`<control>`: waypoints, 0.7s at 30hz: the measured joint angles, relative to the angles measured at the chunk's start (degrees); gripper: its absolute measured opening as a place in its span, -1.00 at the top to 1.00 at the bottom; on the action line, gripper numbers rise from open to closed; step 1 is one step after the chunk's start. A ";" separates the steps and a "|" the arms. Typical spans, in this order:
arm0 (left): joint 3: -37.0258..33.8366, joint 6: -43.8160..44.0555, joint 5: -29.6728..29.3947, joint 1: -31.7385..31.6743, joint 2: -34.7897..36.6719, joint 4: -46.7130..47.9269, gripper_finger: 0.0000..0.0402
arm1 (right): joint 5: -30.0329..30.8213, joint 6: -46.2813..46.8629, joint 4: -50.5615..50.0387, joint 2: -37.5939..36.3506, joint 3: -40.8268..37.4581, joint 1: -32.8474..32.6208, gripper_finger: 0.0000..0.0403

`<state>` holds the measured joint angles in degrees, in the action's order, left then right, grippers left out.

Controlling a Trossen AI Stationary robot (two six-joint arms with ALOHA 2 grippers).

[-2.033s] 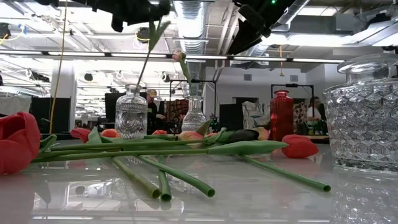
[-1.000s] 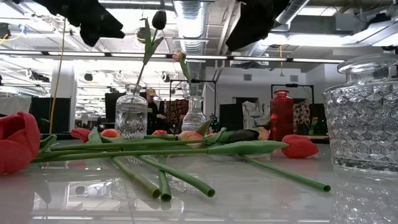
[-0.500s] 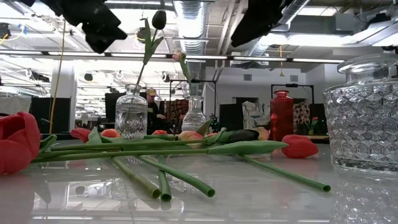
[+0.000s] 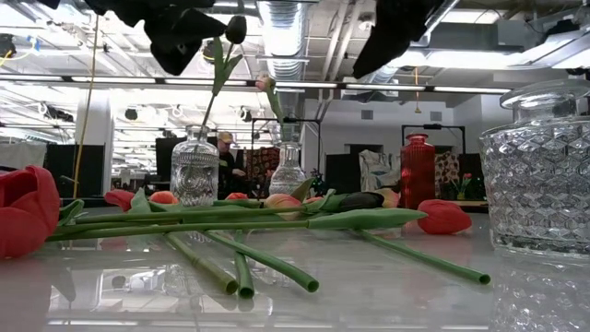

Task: Sort flowers into vase by color
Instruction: Put the pink tulip into the top transparent vase

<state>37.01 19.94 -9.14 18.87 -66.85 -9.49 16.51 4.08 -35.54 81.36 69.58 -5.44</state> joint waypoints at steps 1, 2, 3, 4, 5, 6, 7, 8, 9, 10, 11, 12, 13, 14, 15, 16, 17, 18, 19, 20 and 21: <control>0.00 0.02 -1.24 0.63 -1.23 -1.35 0.35 | 0.00 -0.02 -0.45 0.00 0.00 0.01 -0.05; 0.00 0.04 -2.59 1.26 -2.62 -2.55 0.35 | 0.02 -0.01 -0.67 0.00 0.00 0.01 -0.05; 0.00 0.04 -4.07 1.71 -3.98 -3.99 0.35 | 0.04 0.00 -0.71 0.00 0.00 0.01 -0.05; 0.00 0.04 -5.39 2.16 -5.26 -5.29 0.35 | 0.04 0.00 -0.80 0.00 0.00 0.01 -0.05; 0.00 0.04 -6.61 2.53 -6.52 -6.27 0.35 | 0.04 0.00 -0.91 0.00 0.00 0.01 -0.05; 0.00 0.05 -7.80 2.82 -7.77 -7.48 0.35 | 0.05 0.00 -0.86 0.00 0.00 0.01 -0.05; 0.00 0.04 -8.86 3.01 -9.08 -8.95 0.35 | 0.07 0.00 -0.82 0.00 0.00 0.01 -0.05; 0.00 0.08 -9.86 3.27 -10.32 -10.29 0.35 | 0.06 0.00 -0.90 0.00 0.00 0.01 -0.05; 0.00 0.20 -10.76 3.37 -11.61 -11.73 0.35 | 0.07 0.00 -0.90 0.00 0.00 0.01 -0.05; 0.00 0.18 -11.39 3.41 -12.91 -13.44 0.35 | 0.07 0.00 -0.85 0.00 0.00 0.01 -0.05; 0.00 0.04 -11.99 3.41 -14.13 -15.08 0.35 | 0.07 0.00 -0.88 0.00 0.00 0.01 -0.05; 0.00 -0.32 -12.48 3.41 -15.30 -16.59 0.35 | 0.07 0.00 -0.88 0.00 0.00 0.01 -0.05; 0.00 -0.68 -12.81 3.39 -16.59 -18.06 0.35 | 0.07 0.00 -0.86 0.00 0.00 0.01 -0.05; 0.00 -0.78 -12.97 3.37 -17.74 -19.36 0.35 | 0.07 0.00 -0.87 0.00 0.00 0.01 -0.05; 0.00 -0.79 -13.49 3.23 -18.81 -20.48 0.35 | 0.07 0.00 -0.87 0.00 0.00 0.01 -0.05; 0.00 -0.79 -14.12 3.14 -20.03 -21.65 0.35 | 0.07 0.00 -0.85 0.00 0.00 0.01 -0.05; 0.06 -0.81 -14.92 2.99 -21.06 -22.50 0.35 | 0.08 0.00 -0.85 0.00 0.00 0.01 -0.05; 0.45 -0.81 -16.16 2.91 -22.20 -22.42 0.35 | 0.09 0.00 -0.86 0.00 0.00 0.01 -0.05; 1.14 -0.81 -17.23 2.91 -23.53 -22.38 0.35 | 0.07 0.00 -0.86 0.00 0.00 0.01 -0.05; 2.00 -0.90 -18.22 2.89 -24.90 -22.39 0.35 | 0.09 0.01 -0.85 0.00 0.00 0.01 -0.05; 3.09 -1.49 -19.07 2.87 -26.30 -22.25 0.35 | 0.09 0.00 -0.86 0.00 0.00 0.01 -0.05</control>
<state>40.11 18.45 -28.21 21.74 -93.15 -31.73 16.60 4.08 -36.40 81.36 69.58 -5.43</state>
